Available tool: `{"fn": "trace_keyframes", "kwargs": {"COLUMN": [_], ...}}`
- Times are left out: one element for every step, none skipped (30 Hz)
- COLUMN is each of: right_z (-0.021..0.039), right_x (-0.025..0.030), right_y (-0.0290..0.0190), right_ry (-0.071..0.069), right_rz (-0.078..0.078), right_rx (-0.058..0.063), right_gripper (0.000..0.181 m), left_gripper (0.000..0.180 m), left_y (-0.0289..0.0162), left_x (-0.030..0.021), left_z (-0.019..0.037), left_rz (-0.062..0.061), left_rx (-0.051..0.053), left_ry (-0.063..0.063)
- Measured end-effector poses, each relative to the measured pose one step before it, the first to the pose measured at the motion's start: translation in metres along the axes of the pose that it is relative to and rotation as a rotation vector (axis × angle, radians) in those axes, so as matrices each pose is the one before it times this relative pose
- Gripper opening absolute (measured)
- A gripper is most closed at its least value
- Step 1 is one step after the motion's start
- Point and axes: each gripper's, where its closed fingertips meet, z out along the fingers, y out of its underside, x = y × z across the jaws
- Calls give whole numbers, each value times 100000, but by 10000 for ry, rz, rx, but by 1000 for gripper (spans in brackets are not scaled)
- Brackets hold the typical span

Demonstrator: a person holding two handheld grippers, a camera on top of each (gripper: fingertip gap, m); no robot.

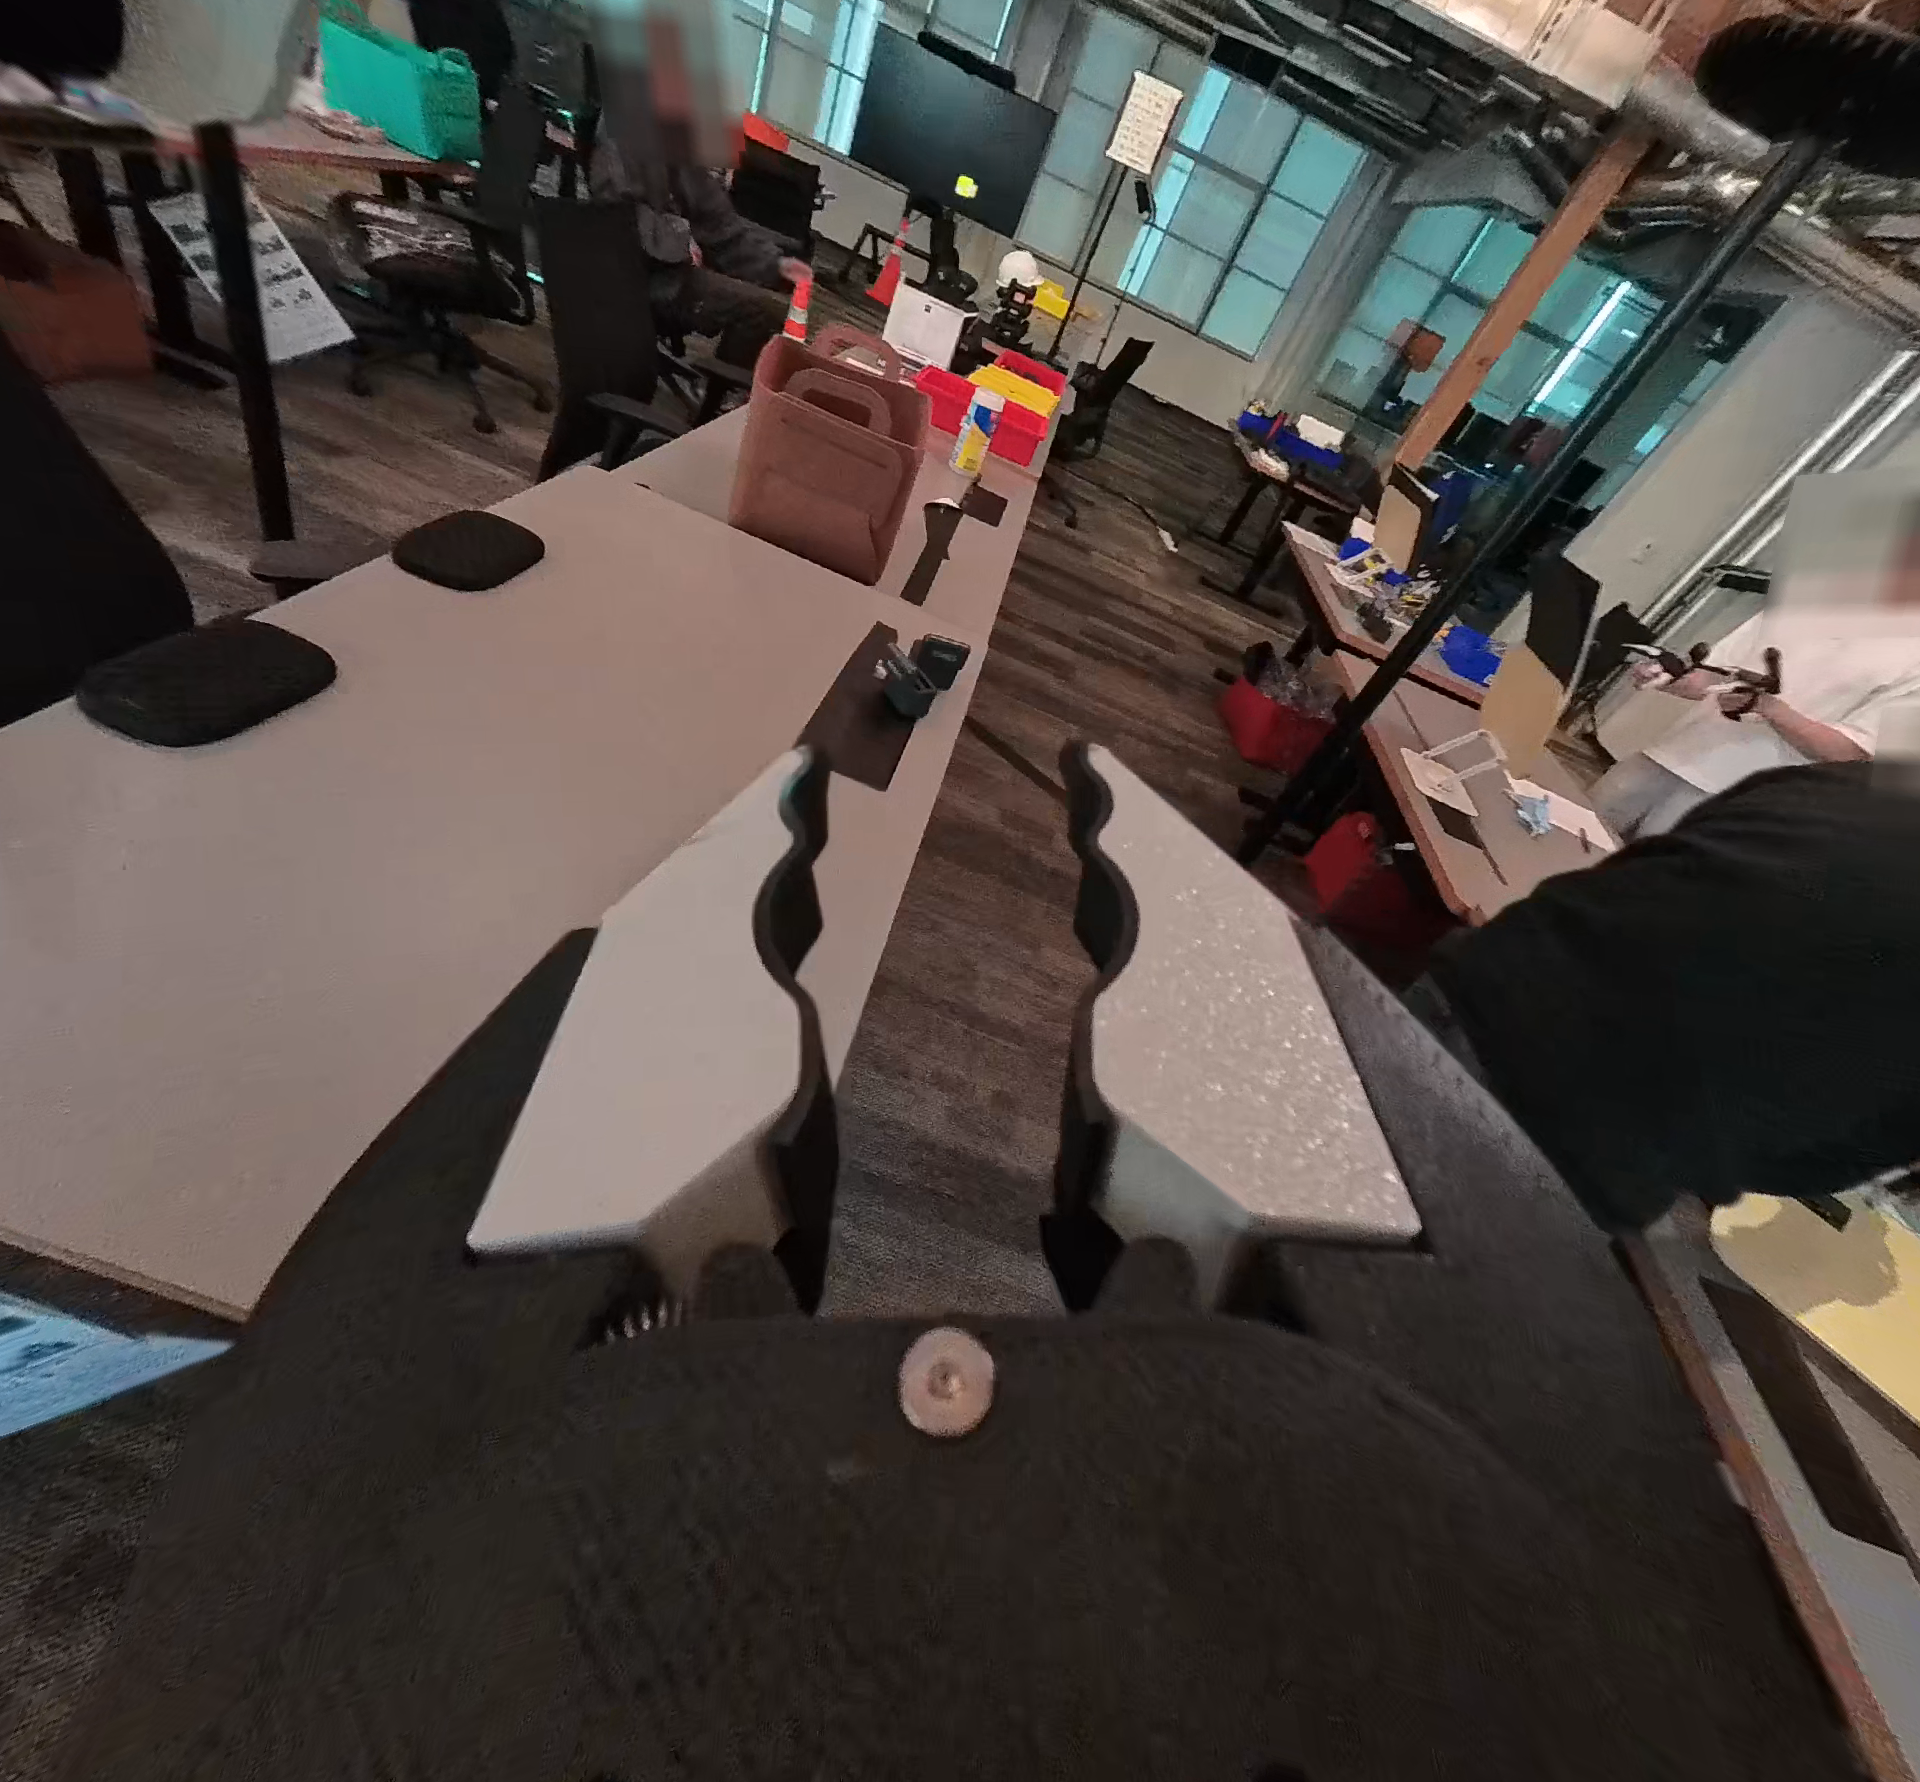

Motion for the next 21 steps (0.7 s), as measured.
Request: {"fn": "trace_keyframes", "kwargs": {"right_z": [1237,1380,1415,1477,1489,1632,1797,1742,1790,1692,1336,1554,1517,1489,1515,1553,1534,1458,1420,1346,1153], "right_x": [100,274,422,585,740,797,1018,1125,1178,1254,1208,868,285,25,33,77,209,275,276,275,396], "right_y": [293,226,153,78,-57,-260,-311,-426,-624,-433,-153,-120,69,207,387,600,618,643,711,850,1271], "right_ry": [-220,-132,-59,27,116,193,299,380,422,399,435,262,-80,-239,-247,-222,-189,-204,-280,-348,-350], "right_rz": [137,105,24,9,-4,-43,-131,-280,-413,-484,-484,-366,-155,37,38,-76,-130,-76,6,78,142], "right_rx": [1,8,41,44,59,69,-70,-161,-191,-248,-263,-145,-93,-3,-16,-97,-81,-28,29,65,18], "right_gripper": [48,49,50,50,51,53,54,54,54,53,53,52,51,50,49,50,50,50,50,51,51], "left_gripper": [107,107,107,107,107,107,107,107,107,107,106,105,104,104,104,102,101,99,98,97,96], "left_y": [76,146,189,217,297,450,660,1036,1414,1629,1749,1800,1772,1681,1372,804,213,-134,-203,-96,189], "left_x": [188,157,199,240,250,207,191,246,286,38,-81,12,45,138,211,217,234,375,544,633,813], "left_z": [861,973,1021,1113,1221,1243,1273,1339,1382,1294,1269,1346,1284,1196,1095,945,684,668,859,923,1026], "left_rz": [23,16,9,12,6,-58,-170,-270,-335,-372,-334,-205,-44,90,157,160,121,74,27,-31,-93], "left_rx": [-44,-61,-47,-34,-26,-31,-77,-155,-214,-228,-190,-158,-201,-296,-305,-139,68,178,196,137,16], "left_ry": [-56,-52,-44,-28,-10,30,98,183,270,286,201,69,-14,-39,-73,-103,-106,-86,-73,-57,12]}}
